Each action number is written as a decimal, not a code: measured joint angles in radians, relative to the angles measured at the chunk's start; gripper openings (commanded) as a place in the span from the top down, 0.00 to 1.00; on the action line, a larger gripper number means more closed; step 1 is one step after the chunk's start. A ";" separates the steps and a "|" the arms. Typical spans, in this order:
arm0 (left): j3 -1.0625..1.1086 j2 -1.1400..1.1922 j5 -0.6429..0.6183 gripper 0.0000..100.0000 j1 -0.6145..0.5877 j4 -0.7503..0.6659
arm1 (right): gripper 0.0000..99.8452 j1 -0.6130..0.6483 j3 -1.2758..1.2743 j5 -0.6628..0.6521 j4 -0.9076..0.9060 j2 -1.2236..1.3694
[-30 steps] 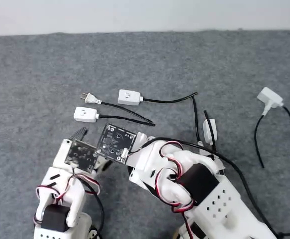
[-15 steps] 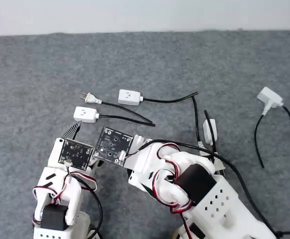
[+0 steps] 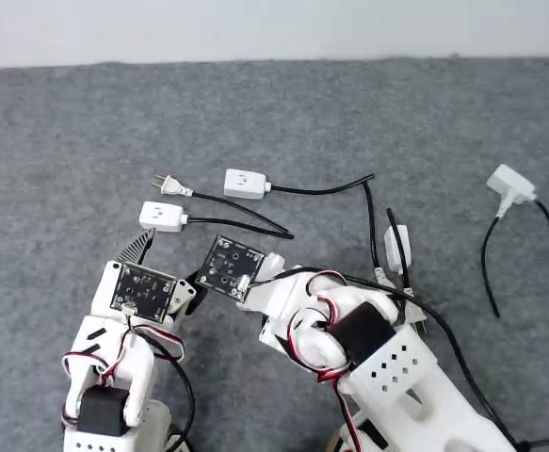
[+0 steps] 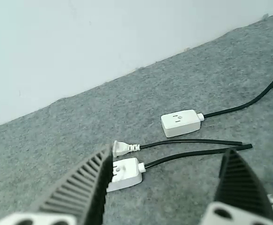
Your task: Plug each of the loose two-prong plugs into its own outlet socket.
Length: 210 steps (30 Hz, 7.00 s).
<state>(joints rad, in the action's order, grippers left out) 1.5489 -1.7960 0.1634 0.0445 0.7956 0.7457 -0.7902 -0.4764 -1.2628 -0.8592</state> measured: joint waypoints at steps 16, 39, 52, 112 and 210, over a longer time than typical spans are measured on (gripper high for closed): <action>-0.002 -0.002 -0.003 0.65 0.143 0.035 | 0.99 -0.006 0.084 -0.002 0.026 0.002; 0.009 -0.002 -0.006 0.65 0.192 0.049 | 0.99 0.018 0.163 0.028 -0.055 0.002; 0.009 -0.002 -0.006 0.65 0.218 0.049 | 0.99 0.018 0.163 0.031 -0.055 0.002; 0.011 -0.002 -0.006 0.65 -0.006 -0.018 | 0.99 -0.087 0.559 -0.023 -0.187 0.629; 0.011 -0.002 -0.037 0.65 -0.020 -0.020 | 0.99 -0.086 0.520 0.160 -0.098 0.781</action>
<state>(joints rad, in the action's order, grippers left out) 1.5597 -1.7975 0.1266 0.0245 0.7756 0.6598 -0.2700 -0.3168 -1.3610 -0.0783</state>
